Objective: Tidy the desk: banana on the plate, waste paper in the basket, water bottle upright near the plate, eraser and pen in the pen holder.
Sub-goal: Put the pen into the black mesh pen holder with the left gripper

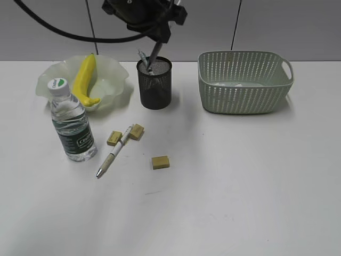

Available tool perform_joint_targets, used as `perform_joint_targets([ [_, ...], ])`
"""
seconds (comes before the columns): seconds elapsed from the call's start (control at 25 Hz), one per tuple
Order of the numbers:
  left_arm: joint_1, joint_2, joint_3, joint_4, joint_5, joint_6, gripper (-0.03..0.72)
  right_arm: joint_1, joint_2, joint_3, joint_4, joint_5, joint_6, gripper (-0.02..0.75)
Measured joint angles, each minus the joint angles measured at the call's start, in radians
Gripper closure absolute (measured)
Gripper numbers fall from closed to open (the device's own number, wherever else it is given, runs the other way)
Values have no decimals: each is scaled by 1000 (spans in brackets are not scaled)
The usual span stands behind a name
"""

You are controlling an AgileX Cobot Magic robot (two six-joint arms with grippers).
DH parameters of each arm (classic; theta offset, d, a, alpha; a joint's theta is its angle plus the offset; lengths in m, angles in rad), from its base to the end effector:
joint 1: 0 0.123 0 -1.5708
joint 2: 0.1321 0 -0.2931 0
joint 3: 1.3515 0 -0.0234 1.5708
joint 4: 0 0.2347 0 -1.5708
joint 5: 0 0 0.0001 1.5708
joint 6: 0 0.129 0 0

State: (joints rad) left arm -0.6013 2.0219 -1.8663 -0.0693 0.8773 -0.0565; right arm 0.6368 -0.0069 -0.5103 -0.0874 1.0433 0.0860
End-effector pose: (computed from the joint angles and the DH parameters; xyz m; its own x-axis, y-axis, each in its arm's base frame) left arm 0.3858 -0.2730 0.2705 -0.7242 0.3749 -0.5788 0.5204 0.8478 -0.1019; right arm 0.0102 -0.0046 0.2577 -0.3627 -0.2163 -0.9065 -0.5233 0.8522 0.0061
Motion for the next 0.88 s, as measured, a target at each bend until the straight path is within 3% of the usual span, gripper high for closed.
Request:
perform_joint_targets([
  [0.24, 67, -13, 30, -32, -221, 0, 602, 0, 0, 0, 0, 0, 0, 357],
  [0.64, 107, 7, 305, -87, -843, 0, 602, 0, 0, 0, 0, 0, 1, 357],
  [0.88, 107, 97, 316, -97, -952, 0, 602, 0, 0, 0, 0, 0, 1, 357],
])
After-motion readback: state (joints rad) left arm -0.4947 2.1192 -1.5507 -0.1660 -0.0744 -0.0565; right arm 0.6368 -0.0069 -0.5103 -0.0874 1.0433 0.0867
